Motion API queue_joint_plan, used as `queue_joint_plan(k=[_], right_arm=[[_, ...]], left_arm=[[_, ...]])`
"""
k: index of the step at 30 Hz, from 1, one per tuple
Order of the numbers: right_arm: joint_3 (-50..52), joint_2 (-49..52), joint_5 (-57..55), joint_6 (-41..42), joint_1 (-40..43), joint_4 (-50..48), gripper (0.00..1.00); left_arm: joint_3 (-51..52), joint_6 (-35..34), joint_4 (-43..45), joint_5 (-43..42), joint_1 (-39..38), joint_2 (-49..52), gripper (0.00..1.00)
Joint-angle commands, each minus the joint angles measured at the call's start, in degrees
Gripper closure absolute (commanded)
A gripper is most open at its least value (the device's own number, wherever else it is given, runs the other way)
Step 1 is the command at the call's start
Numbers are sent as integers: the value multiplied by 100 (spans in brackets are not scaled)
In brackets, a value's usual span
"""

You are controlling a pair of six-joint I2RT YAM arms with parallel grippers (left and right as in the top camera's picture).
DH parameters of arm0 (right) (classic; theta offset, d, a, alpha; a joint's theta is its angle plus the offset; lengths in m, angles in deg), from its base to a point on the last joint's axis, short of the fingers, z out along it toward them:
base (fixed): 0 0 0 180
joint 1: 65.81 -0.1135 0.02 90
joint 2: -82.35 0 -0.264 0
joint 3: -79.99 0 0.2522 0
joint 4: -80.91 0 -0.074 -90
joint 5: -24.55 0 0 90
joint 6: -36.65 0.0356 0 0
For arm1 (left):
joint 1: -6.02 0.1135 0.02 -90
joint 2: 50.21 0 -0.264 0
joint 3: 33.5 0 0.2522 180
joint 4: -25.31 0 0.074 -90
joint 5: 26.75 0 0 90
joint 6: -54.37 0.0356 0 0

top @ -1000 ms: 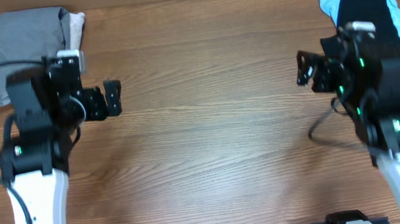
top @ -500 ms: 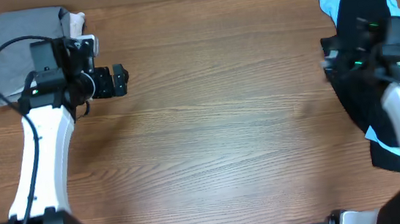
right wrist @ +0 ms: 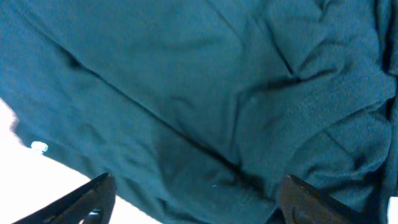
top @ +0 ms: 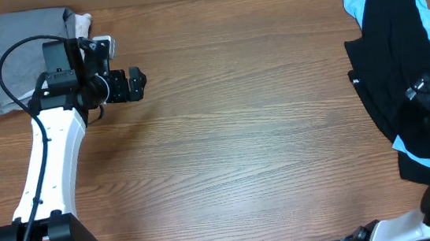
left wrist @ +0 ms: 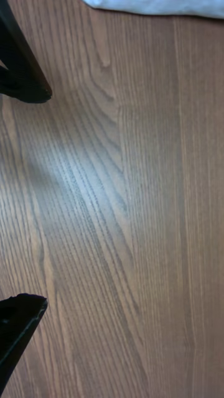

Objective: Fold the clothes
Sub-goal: 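Reach the right gripper to the black T-shirt on the right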

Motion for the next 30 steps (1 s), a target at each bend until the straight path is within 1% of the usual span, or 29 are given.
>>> queue_joint_plan(k=[1,5,10,12,14,17,18,19,20,24,25,27,30], right_arm=[[-22,214,-162,-448,-13,7,14],[76,426,-247,-538,-13,-50,17],[269,452,-264,-535,-11,-166,25],[299,455,-260,-533,-11,-184,32],[330,455,-262,-533,-11,-181,43],[341,455,-258,-525,-9,-162,65],[339,455,-254,-505,-9,-160,73],[339,450,-234,-472,-9,-149,86],[321,450,-238,-382,-9,-120,96],[39,413,96,-341,-15,105,96],[-157,361,350,-341,-20,251,96],[-422,249,623,-358,-57,439,96],[-848,-15,940,-409,-260,776,96]], left_arm=[[-125,109,87,-101,-44,-17,0],[-125,111,103,-98,-79,-13,0],[-125,109,107,-98,-81,-13,0],[-125,109,107,-98,-81,-13,0],[-125,109,105,-101,-81,-13,0],[-125,109,107,-98,-81,-13,3],[-125,109,109,-101,-81,-13,5],[-125,107,109,-101,-81,-13,7],[-125,107,118,-101,-81,-13,11],[-127,107,177,-103,-81,-15,23],[-131,105,201,-103,-79,-20,30],[-146,48,256,-107,-74,-20,42],[-278,-74,256,-107,-74,-22,53]])
